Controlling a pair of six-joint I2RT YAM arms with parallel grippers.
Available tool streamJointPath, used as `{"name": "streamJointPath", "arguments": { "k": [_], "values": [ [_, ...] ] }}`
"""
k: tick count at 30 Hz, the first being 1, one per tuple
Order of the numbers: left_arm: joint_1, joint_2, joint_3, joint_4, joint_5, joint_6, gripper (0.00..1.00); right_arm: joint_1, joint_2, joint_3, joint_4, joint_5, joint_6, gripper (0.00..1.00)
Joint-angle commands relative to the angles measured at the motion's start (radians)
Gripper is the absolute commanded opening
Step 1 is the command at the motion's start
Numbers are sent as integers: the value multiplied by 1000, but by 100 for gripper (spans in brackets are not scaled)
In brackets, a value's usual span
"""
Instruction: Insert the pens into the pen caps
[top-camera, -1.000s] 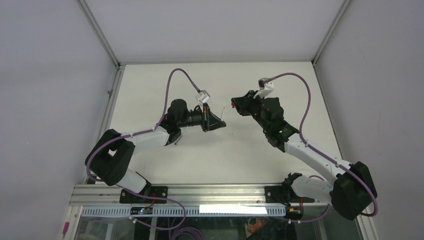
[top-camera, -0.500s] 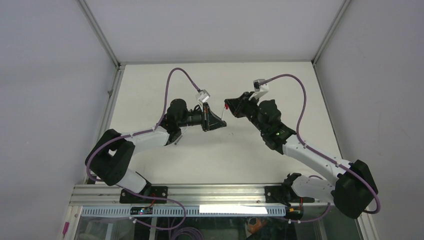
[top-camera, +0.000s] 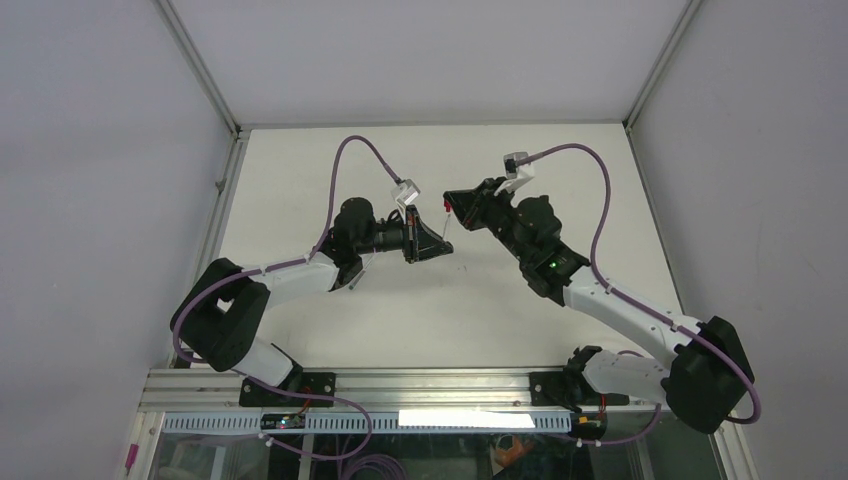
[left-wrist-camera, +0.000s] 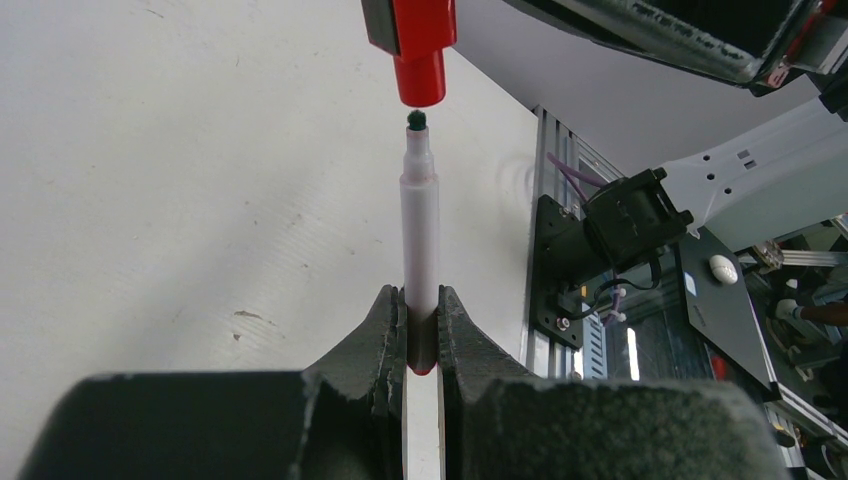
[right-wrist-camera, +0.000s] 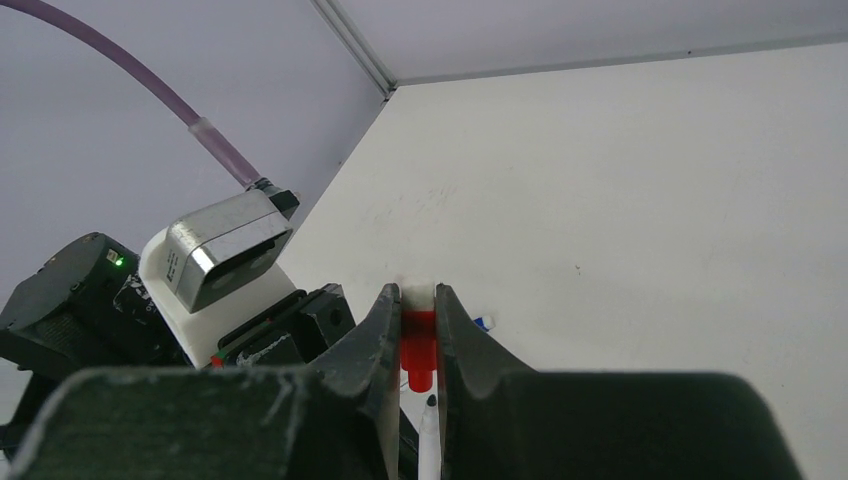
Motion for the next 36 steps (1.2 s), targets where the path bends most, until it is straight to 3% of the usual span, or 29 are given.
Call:
{"name": "streamJointPath", "arguments": {
  "k": [1,14,36],
  "values": [
    [-9,-19,21,50,14,22,0,12,-44,21,39,5,-13,0],
    [-9,-77,28,-42,-12,81,0,18,-74,-35,30,31,-6,0],
    [-9,-71,30,-37,-3,80,0,20,-41,-14,53,11,-7,0]
  ]
}}
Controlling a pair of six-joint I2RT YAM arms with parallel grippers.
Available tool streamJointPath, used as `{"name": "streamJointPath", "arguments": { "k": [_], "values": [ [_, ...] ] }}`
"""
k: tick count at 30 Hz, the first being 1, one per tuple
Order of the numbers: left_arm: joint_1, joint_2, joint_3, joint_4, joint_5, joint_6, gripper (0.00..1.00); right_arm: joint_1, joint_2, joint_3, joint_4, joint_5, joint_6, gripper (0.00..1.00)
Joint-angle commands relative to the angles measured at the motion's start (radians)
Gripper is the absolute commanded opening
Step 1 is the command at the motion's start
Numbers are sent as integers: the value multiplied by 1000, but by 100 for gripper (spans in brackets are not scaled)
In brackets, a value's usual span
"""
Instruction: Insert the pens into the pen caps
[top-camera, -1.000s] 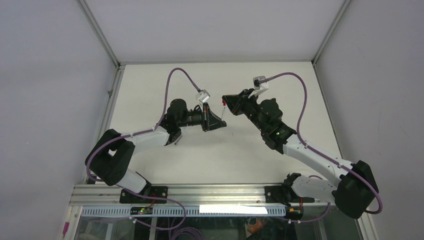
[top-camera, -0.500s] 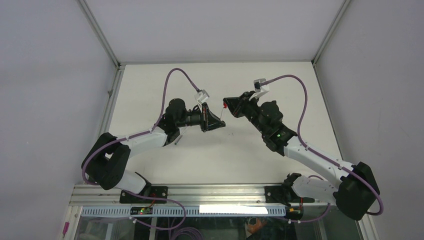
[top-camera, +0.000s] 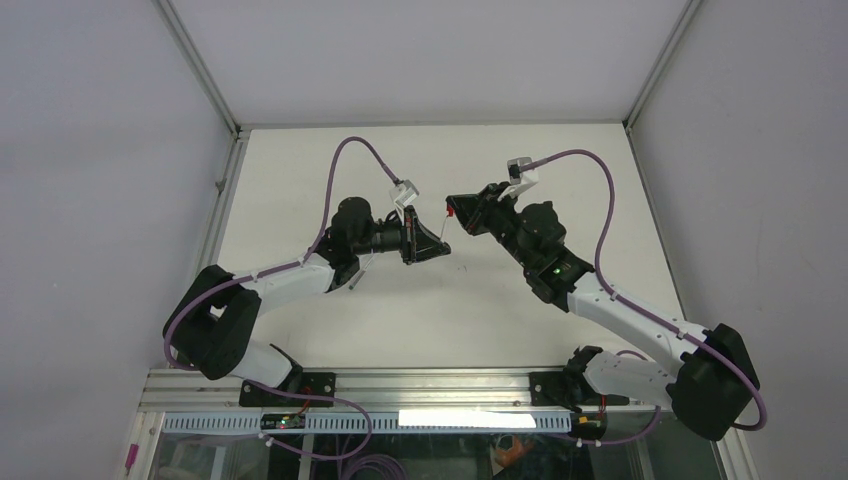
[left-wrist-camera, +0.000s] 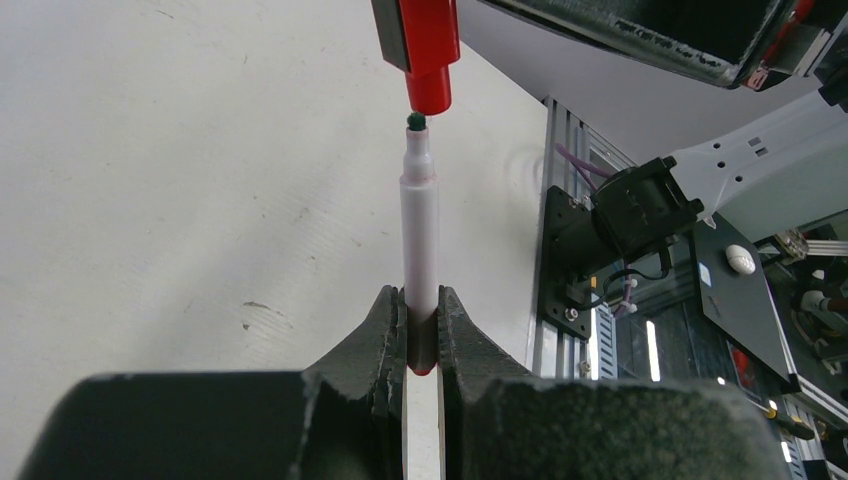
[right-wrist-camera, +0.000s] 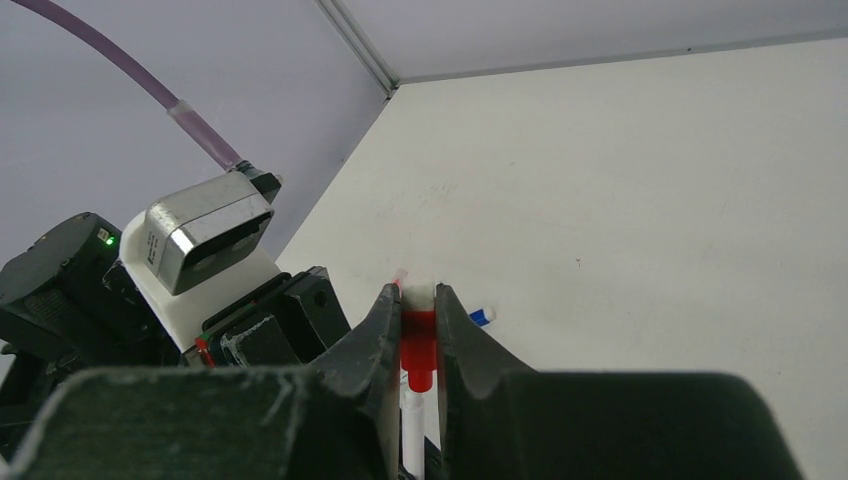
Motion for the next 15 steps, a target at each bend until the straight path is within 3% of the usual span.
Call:
{"name": "streamJointPath", "arguments": {
  "k": [1,15],
  "values": [
    [-9,-22,30,41,5,26,0,9,9,23,55,0,-6,0],
    [-9,-21,25,43,6,28,0,10,20,25,75,0,-6,0]
  ]
}}
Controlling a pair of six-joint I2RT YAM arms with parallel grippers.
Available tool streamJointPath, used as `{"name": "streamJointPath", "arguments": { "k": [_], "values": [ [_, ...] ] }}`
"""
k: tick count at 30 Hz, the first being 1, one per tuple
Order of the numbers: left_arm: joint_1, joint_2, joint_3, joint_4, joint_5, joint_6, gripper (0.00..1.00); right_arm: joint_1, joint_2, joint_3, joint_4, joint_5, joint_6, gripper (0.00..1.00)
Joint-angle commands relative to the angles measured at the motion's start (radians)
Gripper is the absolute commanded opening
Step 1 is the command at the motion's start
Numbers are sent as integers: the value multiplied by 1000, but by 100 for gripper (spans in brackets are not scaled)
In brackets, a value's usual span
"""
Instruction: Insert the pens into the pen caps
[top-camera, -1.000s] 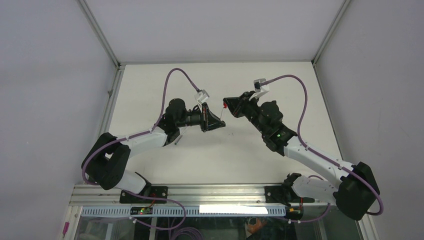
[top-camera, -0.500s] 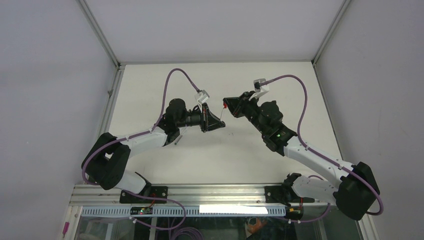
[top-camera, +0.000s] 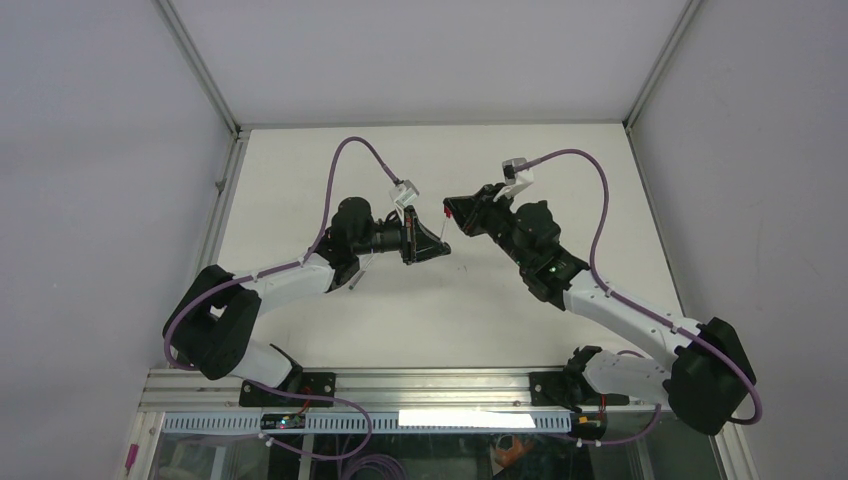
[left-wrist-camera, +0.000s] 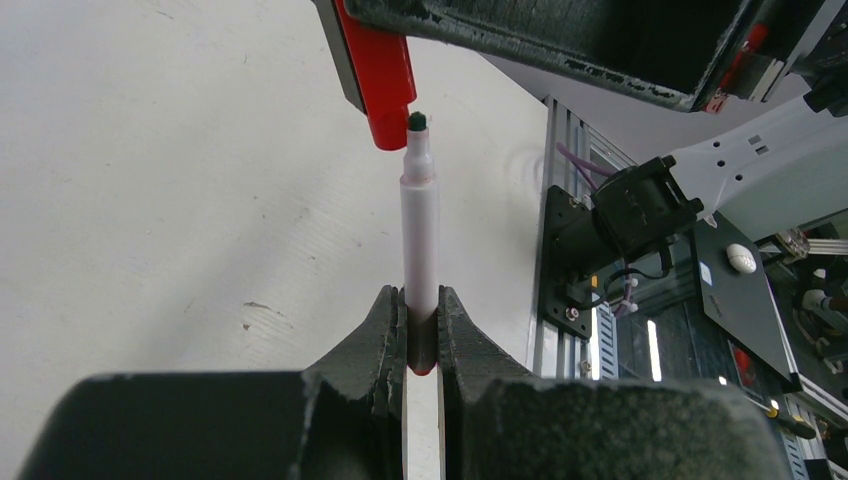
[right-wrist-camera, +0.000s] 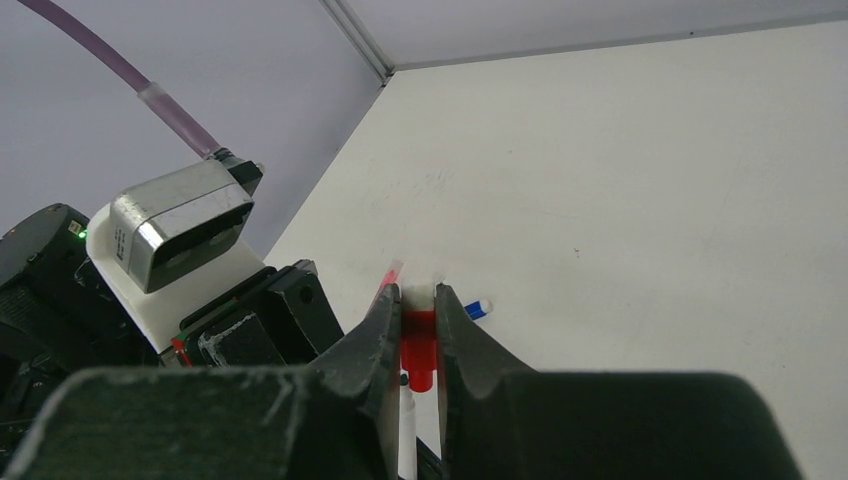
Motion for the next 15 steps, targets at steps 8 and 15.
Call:
{"name": "streamJointPath", "arguments": {
  "k": [8,15],
  "values": [
    [-9,-16,25,46,9,23,0,7,-50,8,82,32,-19,0],
    [-9,-14,22,54,12,19,0,7,-47,13,81,20,-17,0]
  ]
}}
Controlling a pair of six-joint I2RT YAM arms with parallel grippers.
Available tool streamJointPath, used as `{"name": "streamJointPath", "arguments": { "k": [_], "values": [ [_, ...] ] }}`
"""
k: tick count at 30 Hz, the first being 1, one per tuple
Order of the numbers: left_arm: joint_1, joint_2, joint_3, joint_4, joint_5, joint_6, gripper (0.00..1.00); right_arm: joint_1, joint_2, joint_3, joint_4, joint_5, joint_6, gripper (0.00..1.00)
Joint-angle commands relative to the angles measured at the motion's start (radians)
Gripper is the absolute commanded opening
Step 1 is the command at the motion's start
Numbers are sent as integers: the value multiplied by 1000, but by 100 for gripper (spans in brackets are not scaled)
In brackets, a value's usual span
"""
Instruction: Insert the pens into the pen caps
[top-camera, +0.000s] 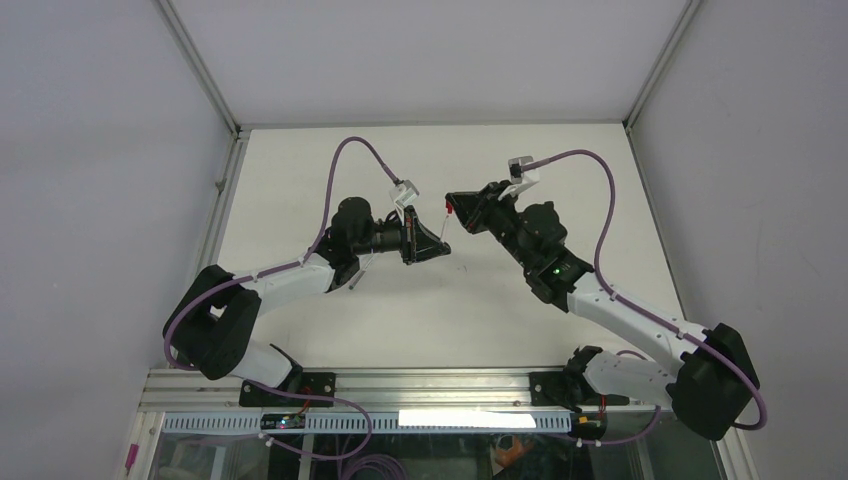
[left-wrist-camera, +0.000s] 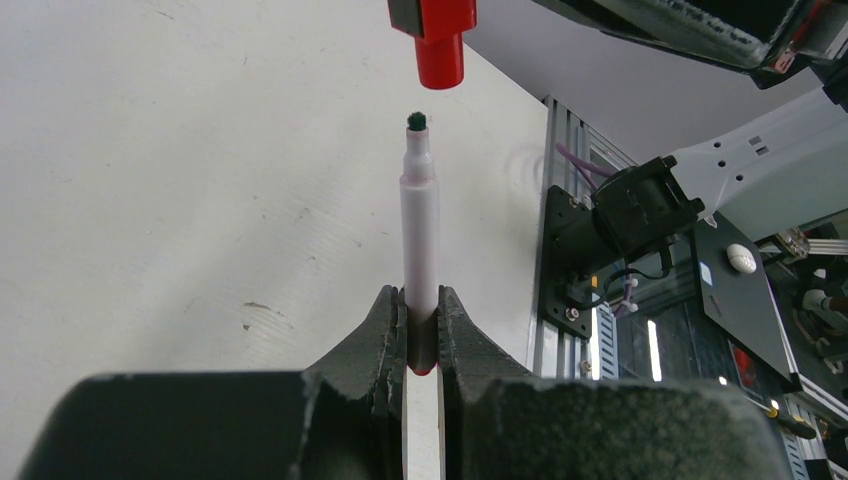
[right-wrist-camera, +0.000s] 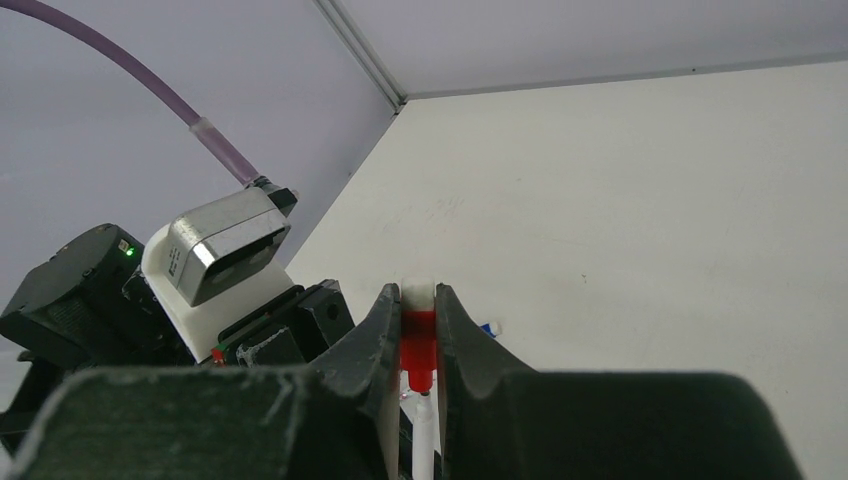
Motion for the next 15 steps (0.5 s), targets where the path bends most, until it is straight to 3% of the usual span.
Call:
{"name": "streamJointPath", "arguments": {
  "k": [1,15],
  "values": [
    [-9,-15,22,54,11,19,0,6,-10,15,58,2,-11,0],
    [-9,-26,19,46,8,26,0,6,35,16,73,-11,-2,0]
  ]
}}
